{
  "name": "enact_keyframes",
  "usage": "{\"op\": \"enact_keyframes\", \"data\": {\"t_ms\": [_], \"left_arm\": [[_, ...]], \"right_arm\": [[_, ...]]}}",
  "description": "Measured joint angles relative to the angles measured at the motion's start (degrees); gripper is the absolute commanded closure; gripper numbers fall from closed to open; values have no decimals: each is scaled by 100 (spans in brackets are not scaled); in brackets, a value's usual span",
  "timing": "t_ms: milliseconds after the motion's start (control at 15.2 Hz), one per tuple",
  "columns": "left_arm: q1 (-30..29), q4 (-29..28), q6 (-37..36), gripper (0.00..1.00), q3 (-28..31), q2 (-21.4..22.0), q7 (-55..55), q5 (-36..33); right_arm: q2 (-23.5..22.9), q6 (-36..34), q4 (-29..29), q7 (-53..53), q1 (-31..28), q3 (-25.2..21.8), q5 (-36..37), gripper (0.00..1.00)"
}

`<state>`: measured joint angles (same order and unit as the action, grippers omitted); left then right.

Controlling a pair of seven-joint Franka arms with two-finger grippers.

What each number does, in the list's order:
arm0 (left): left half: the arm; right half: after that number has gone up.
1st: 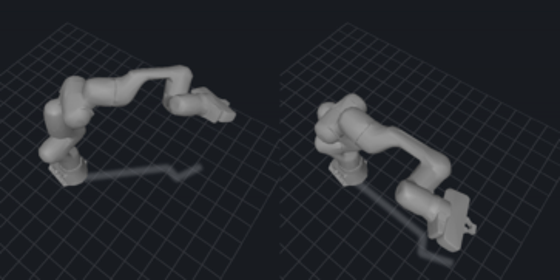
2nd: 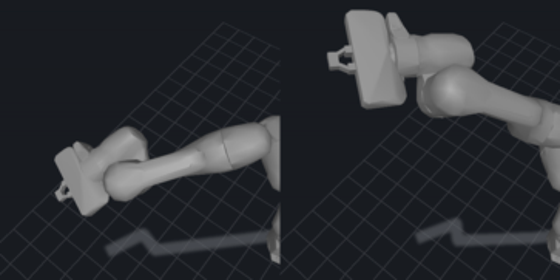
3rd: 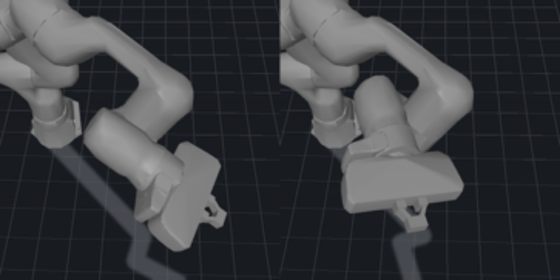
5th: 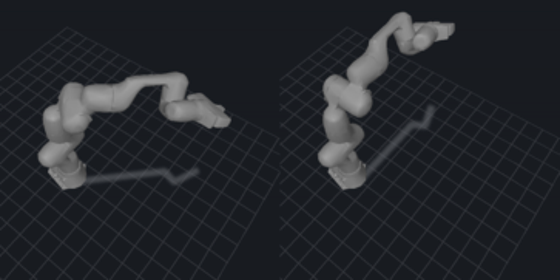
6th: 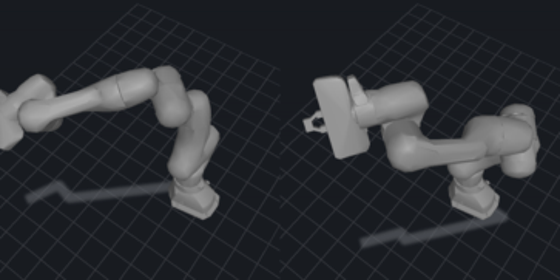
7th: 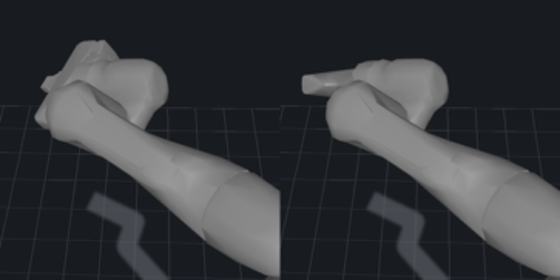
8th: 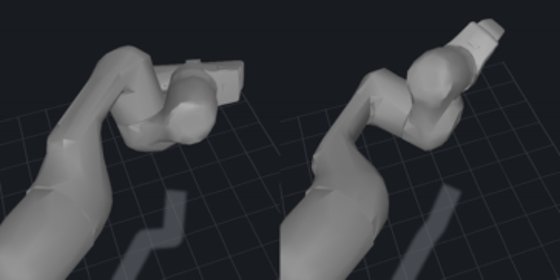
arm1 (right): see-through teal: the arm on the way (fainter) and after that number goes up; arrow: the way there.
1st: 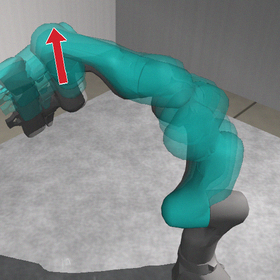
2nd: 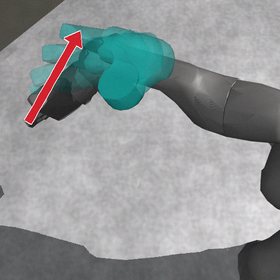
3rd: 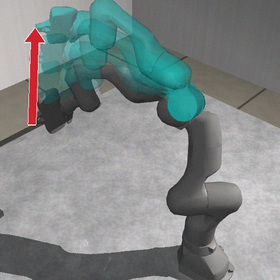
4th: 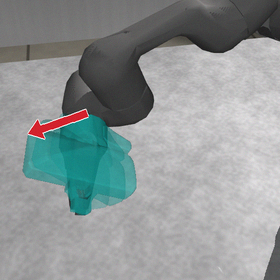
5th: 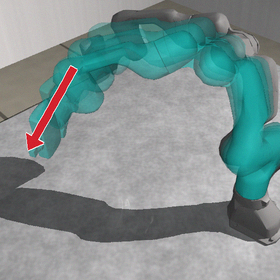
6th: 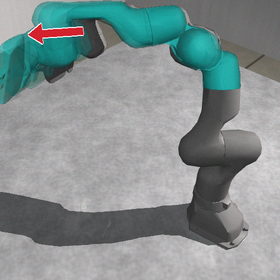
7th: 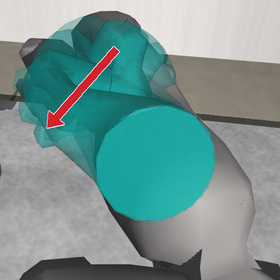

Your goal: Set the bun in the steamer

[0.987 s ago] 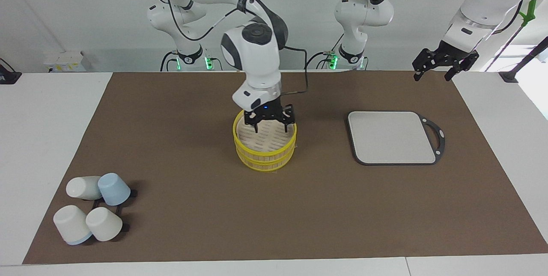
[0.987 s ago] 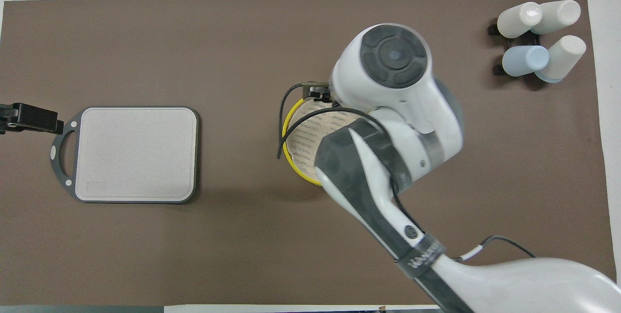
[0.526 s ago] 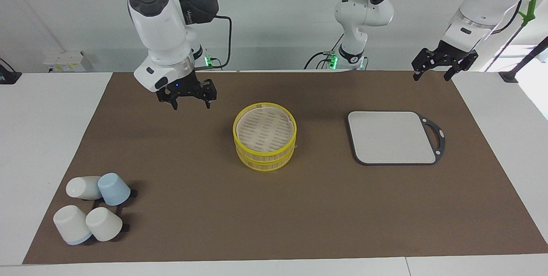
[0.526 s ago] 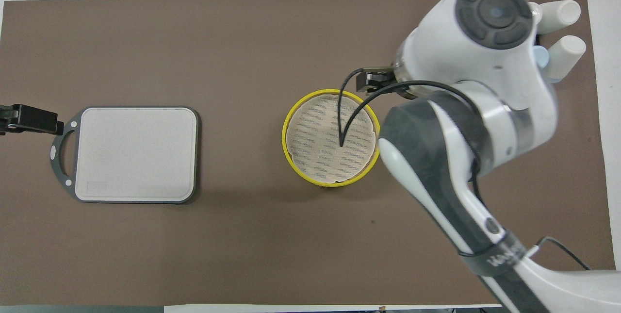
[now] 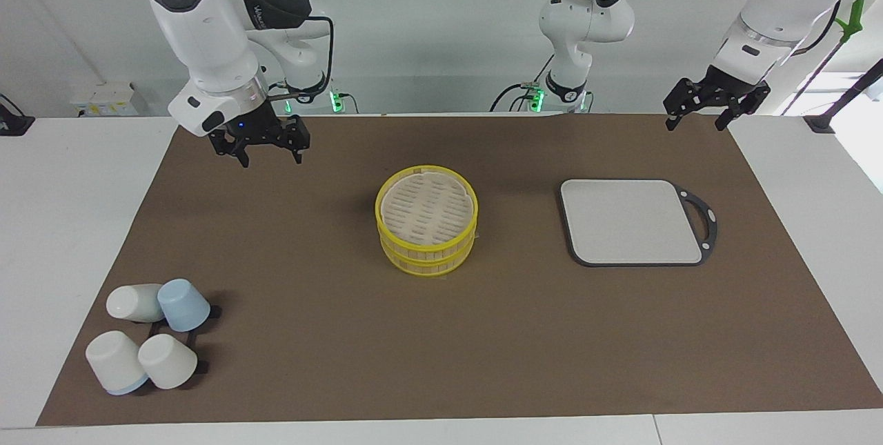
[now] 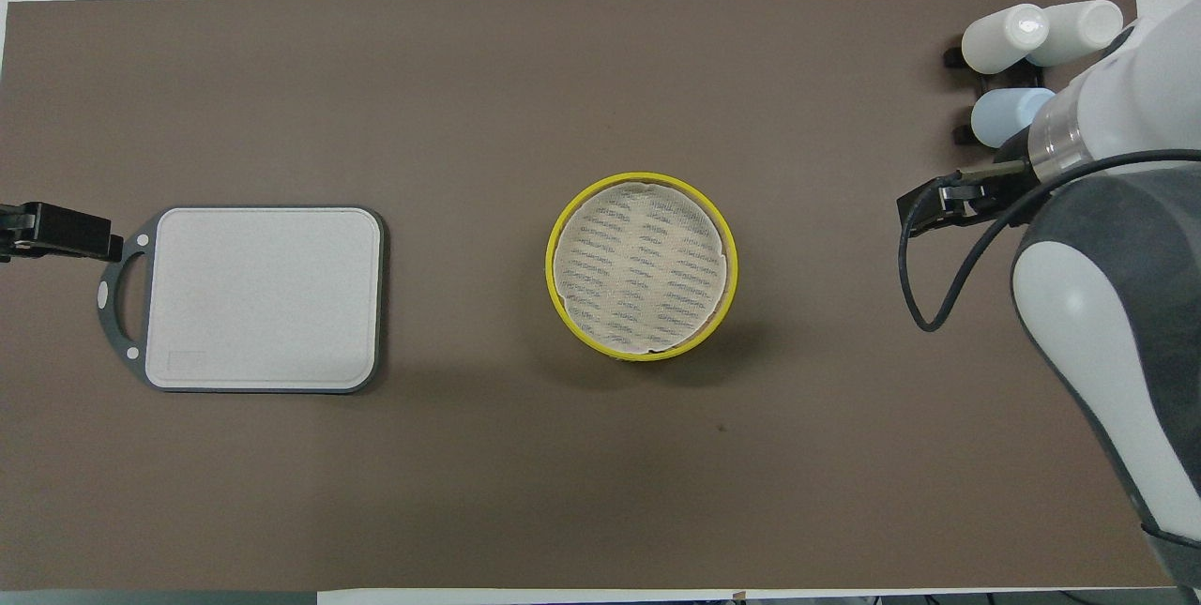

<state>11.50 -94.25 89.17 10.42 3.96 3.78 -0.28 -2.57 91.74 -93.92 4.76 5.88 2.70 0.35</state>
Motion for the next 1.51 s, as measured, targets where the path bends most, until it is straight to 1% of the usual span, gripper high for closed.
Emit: {"op": "enact_keyframes", "data": {"t_ms": [197,592,1513], "left_arm": [[-1,0,2,0,5,0,0,0],[-1,0,15,0,6,3,0,0],[-7,0,97,0,11,5,0,0]], "right_arm": [[107,-31,-40,0,-49,-1,0,0],[118,-22,-39,-45,-408,-8,0,0],[120,26,14,-46,-410,3,0,0]]}}
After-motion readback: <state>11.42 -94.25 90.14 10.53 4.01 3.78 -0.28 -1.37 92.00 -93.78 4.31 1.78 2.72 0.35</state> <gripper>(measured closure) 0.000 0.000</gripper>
